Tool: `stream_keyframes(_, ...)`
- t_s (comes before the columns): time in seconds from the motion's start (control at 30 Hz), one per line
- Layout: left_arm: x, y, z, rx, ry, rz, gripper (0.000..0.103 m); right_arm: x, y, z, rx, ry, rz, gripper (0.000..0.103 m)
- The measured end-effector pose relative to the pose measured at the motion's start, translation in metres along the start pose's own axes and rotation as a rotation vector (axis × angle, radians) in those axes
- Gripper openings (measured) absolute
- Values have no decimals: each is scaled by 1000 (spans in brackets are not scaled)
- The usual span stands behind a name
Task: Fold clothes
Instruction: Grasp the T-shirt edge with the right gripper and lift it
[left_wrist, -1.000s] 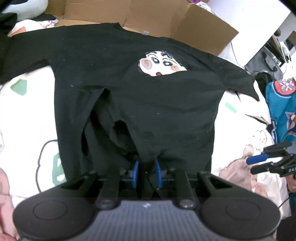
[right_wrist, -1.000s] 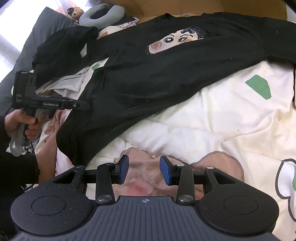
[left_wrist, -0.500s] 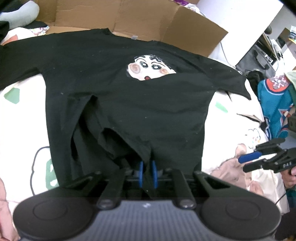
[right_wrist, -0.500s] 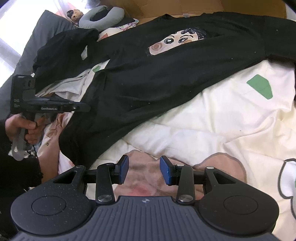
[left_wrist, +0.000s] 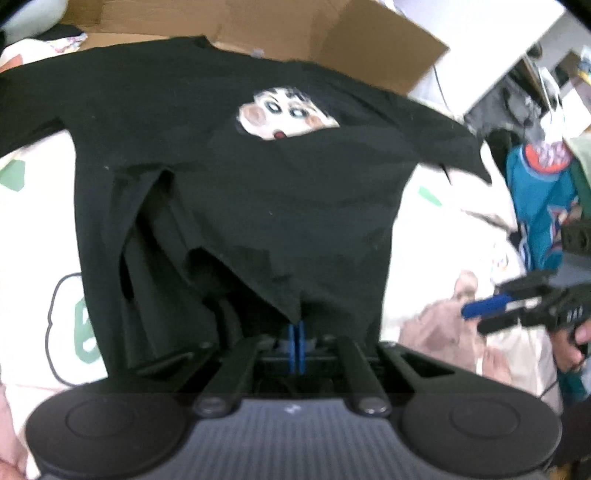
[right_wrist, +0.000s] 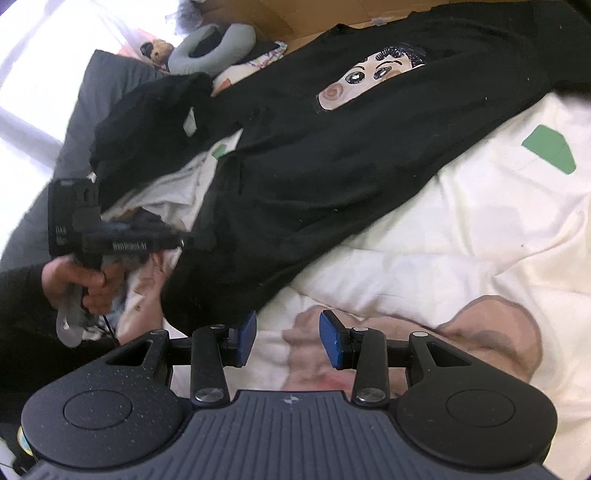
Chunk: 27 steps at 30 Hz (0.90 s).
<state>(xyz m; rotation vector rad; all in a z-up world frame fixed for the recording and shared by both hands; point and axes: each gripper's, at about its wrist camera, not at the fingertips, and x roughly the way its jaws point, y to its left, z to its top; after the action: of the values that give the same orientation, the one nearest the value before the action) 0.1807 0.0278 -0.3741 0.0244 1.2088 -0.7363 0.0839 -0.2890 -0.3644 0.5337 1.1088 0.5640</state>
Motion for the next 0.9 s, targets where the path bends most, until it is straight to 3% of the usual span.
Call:
stream_keyframes(0.2,-10,-41,2,43,44,1,2,-2,-9,2,94,-30,72,47)
stream_keyframes(0.23,-11,-47,3,52,49,4,2,-2,-11,2,120,-30,83,52)
stream_keyframes(0.4,-20,-84,4,97,54,15,2,-1,-29,-1,277,-34,201,55)
stream_keyframes(0.53,-27,-118,5,107,19,24,2,5,-50,-3,483,-15,345,56)
stream_keyframes(0.9,-29,-172,3,92,-51,36,2,13,-73,-14,700,-19,558,55)
